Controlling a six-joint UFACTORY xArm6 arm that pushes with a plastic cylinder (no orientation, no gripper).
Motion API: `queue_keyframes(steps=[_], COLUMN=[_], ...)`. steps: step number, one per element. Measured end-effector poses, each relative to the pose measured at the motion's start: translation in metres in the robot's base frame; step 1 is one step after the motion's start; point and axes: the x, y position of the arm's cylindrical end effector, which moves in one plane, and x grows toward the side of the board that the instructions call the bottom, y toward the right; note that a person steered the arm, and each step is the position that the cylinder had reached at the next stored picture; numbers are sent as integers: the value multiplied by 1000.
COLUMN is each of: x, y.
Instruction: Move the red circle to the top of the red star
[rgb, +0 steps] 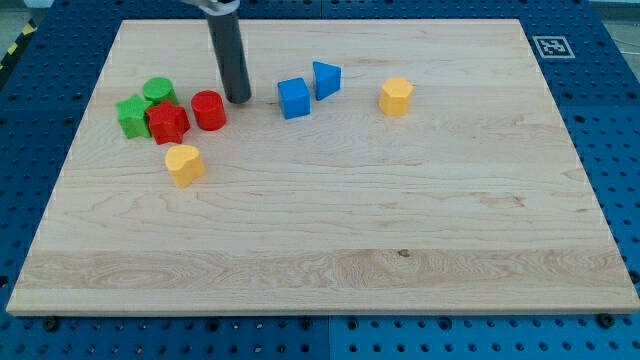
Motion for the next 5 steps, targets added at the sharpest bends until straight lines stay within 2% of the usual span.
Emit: queue_keyframes(steps=[2, 3, 5], x=[24, 38, 35], y=[10, -6, -36])
